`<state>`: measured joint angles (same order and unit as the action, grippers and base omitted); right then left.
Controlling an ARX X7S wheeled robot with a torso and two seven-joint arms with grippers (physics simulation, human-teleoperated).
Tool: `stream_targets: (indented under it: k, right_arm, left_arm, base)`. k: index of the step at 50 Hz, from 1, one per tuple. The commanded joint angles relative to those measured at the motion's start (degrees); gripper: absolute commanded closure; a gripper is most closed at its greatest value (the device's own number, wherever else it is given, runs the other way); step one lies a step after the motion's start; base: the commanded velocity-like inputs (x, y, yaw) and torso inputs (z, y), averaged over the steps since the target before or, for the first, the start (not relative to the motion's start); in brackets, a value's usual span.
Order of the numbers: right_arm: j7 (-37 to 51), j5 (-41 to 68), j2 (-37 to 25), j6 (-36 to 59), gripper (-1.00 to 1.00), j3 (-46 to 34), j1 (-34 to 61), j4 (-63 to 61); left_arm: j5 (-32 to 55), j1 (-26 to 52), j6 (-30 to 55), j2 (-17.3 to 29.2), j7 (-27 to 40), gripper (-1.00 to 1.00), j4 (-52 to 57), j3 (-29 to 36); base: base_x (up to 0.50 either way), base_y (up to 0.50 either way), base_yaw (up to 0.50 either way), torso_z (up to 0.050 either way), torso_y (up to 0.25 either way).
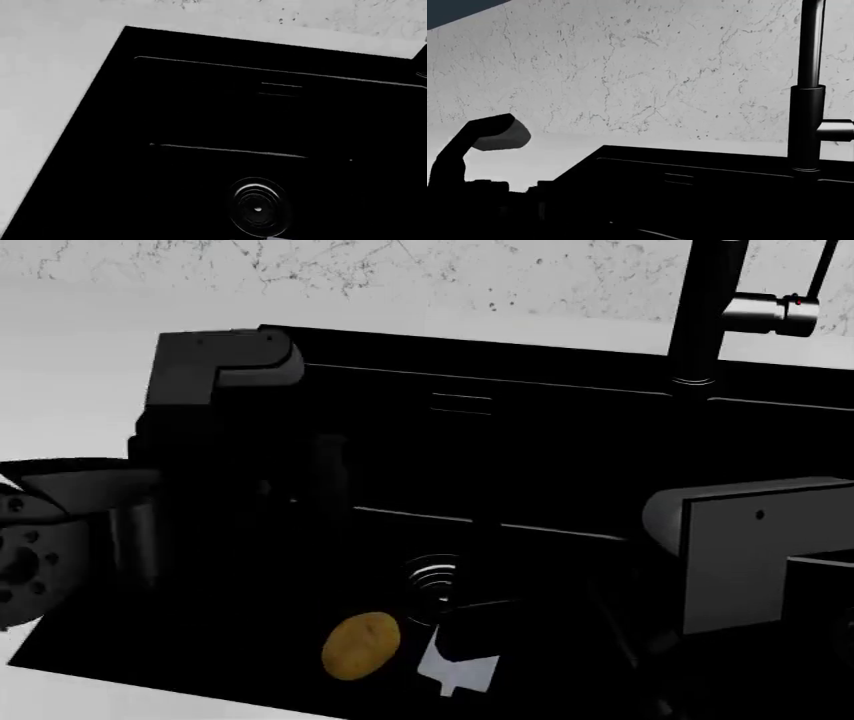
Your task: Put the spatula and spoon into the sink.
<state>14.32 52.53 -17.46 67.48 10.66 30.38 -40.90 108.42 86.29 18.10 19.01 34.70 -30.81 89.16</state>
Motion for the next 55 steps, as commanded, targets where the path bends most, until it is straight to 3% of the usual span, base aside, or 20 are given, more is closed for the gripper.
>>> stream_targets:
  k: [1,3,15,25,33,55]
  right_arm:
    - [-0.88,-0.25,0.5,-0.24,-1.0,1.52,-0.19,0.11]
    - [-1.0,-0.25,0.38,-0.4,-1.0,1.41,-0.3,0.21]
    - [-1.25,-0.5,-0.04,-1.3,-1.0,1.01,-0.14,1.22]
    - [-1.68,-0.79,-0.47,-2.43,-1.0,1.02,-0.85,2.0]
    - [-2.72,-2.04,-0.64,-4.16,-1.0,-0.12,-1.43,3.39]
    - [-3.38,-2.34,-1.03,-5.81,-1.0,-1.15,-1.82,4.76]
  left_arm:
    - [-7.46,7.42,-5.85,17.23,18.23,-1.0,33.95,-2.46]
    - [-3.47,6.73,-5.36,19.9,17.2,-1.0,36.37,-3.49]
    - [-5.79,13.23,4.12,32.86,32.23,-1.0,47.06,0.32]
    - [-1.1,14.9,7.05,41.77,35.29,-1.0,52.96,0.08]
    - [1.61,16.01,7.91,45.42,35.87,-1.0,53.02,-0.66]
    - [4.82,14.5,6.24,49.23,34.79,-1.0,42.66,-0.88]
  base:
    - [0.0,0.0,0.0,0.0,0.0]
    - [0.0,0.0,0.0,0.0,0.0]
    - [0.0,0.0,0.0,0.0,0.0]
    - [0.0,0.0,0.0,0.0,0.0]
    - [0.0,0.0,0.0,0.0,0.0]
    - [0.0,0.0,0.0,0.0,0.0]
